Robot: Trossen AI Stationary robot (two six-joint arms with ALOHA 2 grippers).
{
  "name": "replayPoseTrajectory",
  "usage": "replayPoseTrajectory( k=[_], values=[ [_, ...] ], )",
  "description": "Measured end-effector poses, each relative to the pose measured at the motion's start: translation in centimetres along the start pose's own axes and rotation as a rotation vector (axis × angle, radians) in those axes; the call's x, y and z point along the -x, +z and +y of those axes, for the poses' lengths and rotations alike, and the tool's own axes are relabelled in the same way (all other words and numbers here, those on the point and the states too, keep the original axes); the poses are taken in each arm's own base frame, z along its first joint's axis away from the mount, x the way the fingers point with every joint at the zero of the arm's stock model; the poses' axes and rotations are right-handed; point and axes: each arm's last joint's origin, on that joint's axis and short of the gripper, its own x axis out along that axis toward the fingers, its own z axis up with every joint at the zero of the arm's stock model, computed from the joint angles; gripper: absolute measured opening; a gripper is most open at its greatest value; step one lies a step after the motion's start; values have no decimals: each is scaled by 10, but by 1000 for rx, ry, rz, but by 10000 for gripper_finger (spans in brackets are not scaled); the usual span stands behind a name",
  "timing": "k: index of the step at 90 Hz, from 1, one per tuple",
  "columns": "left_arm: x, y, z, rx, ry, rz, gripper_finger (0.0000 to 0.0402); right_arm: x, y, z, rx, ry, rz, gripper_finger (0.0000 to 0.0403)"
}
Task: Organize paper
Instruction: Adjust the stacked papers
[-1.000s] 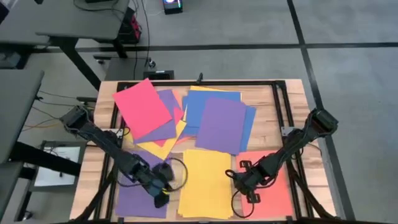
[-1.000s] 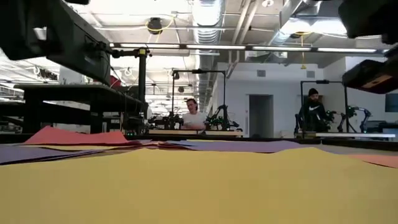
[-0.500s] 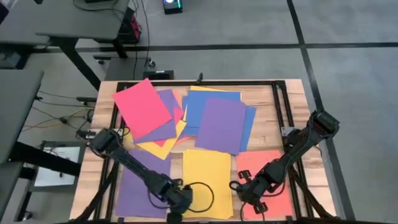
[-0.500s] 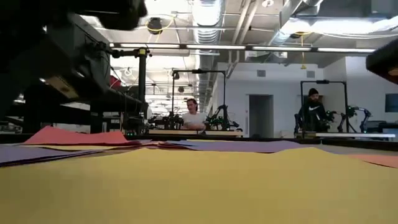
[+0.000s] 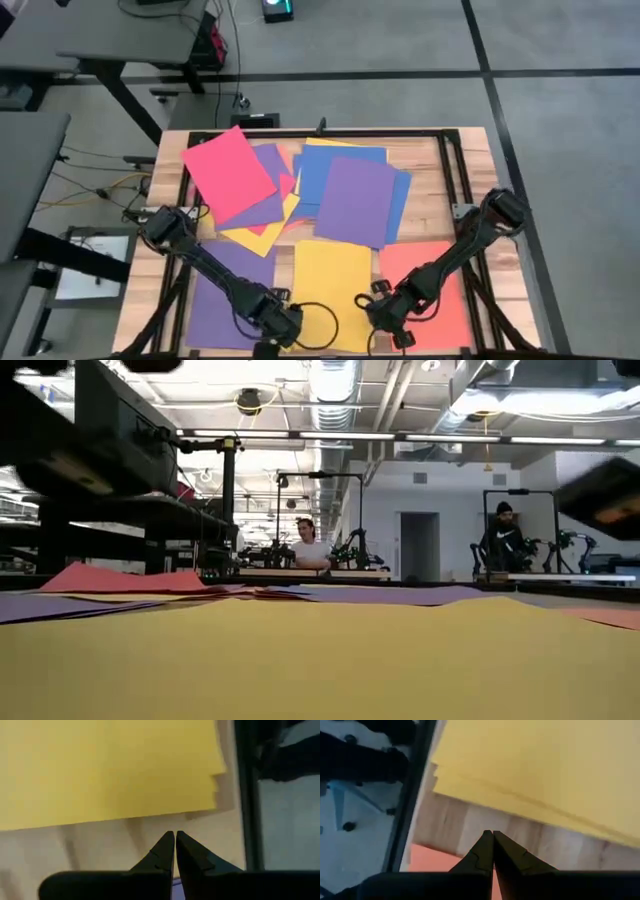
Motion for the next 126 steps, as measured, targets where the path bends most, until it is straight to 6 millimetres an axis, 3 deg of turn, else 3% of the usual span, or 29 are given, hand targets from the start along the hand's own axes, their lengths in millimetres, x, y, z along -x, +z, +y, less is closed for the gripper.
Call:
replayPoseTrajectory(
  k=[23,48,81,97,115,126],
  values=[
    [-6,4,-1,-101,-9,-40,0,-14,0,3,-131,5,-7,0],
    [-34,15,10,-68,-114,-36,0,-14,0,5,-163,15,-19,0],
    [-33,17,9,-14,-126,-64,0,-13,3,-3,-185,-7,-17,0],
    [-34,14,4,-23,-123,-58,0,-13,-6,12,-175,15,7,0],
    [-33,16,6,11,-129,-62,0,-15,-2,11,-231,31,-22,0],
    [-33,16,5,29,-150,-49,0,-15,-4,21,-210,67,-35,0]
  ],
)
